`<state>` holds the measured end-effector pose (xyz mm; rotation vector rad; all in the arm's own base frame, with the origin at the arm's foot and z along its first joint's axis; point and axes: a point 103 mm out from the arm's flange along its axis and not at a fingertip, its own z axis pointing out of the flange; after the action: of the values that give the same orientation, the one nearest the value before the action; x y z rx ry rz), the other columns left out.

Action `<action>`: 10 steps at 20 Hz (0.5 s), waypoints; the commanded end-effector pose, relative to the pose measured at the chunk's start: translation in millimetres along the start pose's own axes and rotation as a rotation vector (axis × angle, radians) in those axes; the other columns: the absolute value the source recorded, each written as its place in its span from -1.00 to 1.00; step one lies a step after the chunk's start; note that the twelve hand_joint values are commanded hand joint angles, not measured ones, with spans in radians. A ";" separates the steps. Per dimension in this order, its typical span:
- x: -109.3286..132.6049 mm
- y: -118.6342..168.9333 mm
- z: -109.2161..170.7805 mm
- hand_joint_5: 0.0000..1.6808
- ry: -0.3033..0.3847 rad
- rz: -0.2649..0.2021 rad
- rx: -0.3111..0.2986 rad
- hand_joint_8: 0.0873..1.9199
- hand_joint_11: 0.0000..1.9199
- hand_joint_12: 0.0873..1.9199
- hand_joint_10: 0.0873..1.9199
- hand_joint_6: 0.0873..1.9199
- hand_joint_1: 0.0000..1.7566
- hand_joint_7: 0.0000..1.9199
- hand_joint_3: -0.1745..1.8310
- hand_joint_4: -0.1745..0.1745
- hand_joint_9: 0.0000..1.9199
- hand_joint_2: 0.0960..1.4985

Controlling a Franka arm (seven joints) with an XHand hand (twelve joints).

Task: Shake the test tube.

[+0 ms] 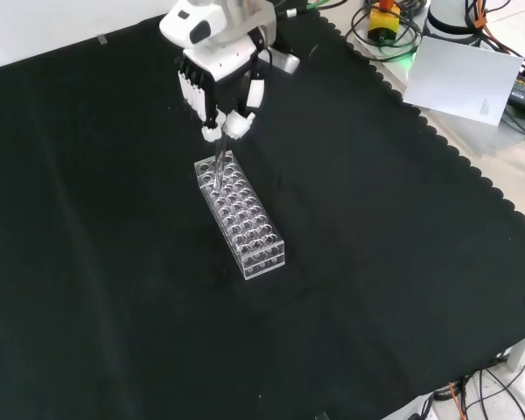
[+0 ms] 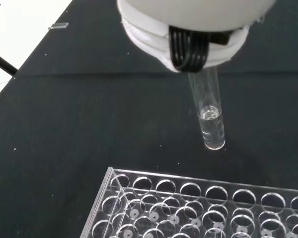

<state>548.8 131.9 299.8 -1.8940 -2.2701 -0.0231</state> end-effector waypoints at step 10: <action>-2.4 -23.9 -37.5 0.69 -0.010 -0.013 -0.041 -0.50 0.47 0.02 -0.66 -1.00 0.64 0.53 -0.25 -1.00 0.47 -0.23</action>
<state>533.7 115.2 335.8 -1.9224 -2.2963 -0.0593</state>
